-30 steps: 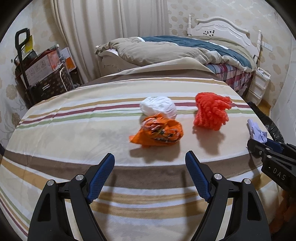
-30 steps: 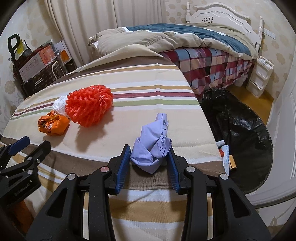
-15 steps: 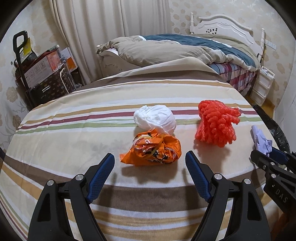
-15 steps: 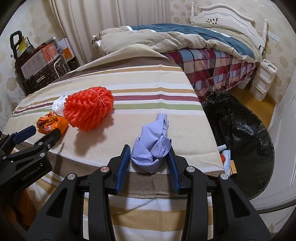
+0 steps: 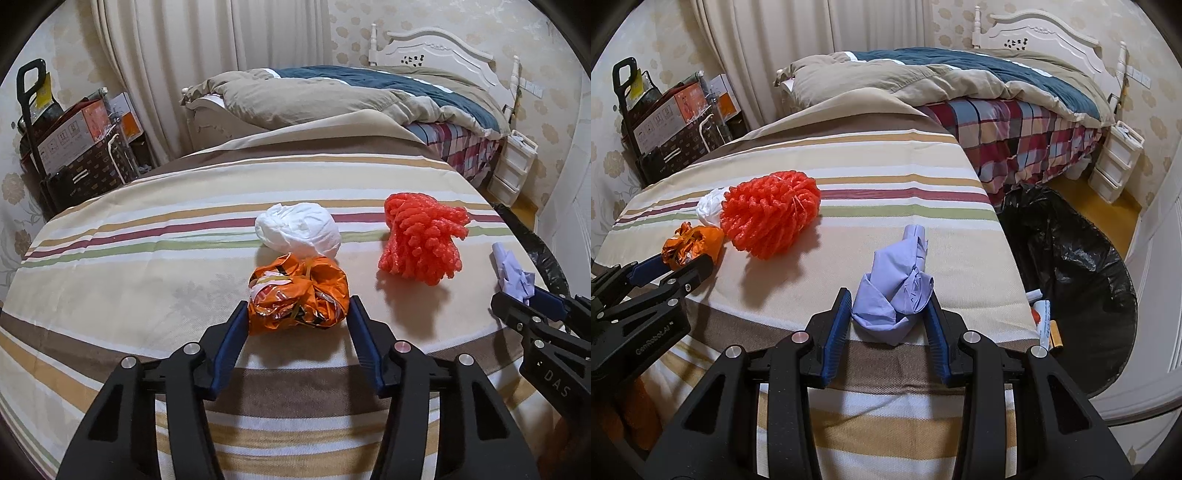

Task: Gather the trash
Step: 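Grasp the orange snack bag with the left tool while the right tool holds the cloth, then carry the cloth and orange bag over the black bin and open both tools, then move both tools back over the bed toward the red net and white bag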

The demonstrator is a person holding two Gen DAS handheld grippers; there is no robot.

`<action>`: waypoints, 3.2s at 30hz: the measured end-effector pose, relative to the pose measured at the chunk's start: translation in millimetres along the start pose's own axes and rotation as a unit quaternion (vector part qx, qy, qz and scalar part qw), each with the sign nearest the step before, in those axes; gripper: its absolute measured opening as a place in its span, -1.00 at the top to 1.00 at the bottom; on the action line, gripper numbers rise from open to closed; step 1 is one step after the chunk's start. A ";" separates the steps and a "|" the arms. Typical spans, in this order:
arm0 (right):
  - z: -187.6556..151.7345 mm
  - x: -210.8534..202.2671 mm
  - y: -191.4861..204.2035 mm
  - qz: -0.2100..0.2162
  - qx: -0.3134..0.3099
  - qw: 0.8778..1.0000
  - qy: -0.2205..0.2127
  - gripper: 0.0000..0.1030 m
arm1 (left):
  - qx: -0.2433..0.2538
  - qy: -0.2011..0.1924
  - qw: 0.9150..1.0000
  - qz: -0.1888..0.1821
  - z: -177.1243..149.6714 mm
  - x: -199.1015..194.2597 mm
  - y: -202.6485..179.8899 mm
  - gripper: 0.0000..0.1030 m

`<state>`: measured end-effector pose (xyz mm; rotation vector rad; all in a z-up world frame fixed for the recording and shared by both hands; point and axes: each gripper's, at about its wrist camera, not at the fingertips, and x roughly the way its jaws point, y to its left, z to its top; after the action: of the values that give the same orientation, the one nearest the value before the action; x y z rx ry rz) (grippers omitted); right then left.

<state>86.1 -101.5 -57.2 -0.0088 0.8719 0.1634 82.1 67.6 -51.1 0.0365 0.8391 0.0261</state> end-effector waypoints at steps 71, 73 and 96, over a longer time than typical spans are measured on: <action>2.6 -38.5 -187.5 -0.093 0.140 0.983 -0.076 0.27 | 0.127 -0.054 0.984 -0.112 50.1 1.6 -214.0 -0.06; 2.6 -34.1 -192.3 -0.094 0.144 0.982 -0.073 0.27 | 0.132 -0.053 0.984 -0.110 52.2 6.5 -220.1 -0.06; -7.9 -30.3 -206.1 -0.132 0.162 0.975 -0.080 -0.52 | 0.131 -0.050 0.988 -0.059 51.6 14.1 -213.5 -0.63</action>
<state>91.1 -309.8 -51.3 0.1902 0.7199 -0.2266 131.8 -146.3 -36.2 0.2331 0.7396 -0.1969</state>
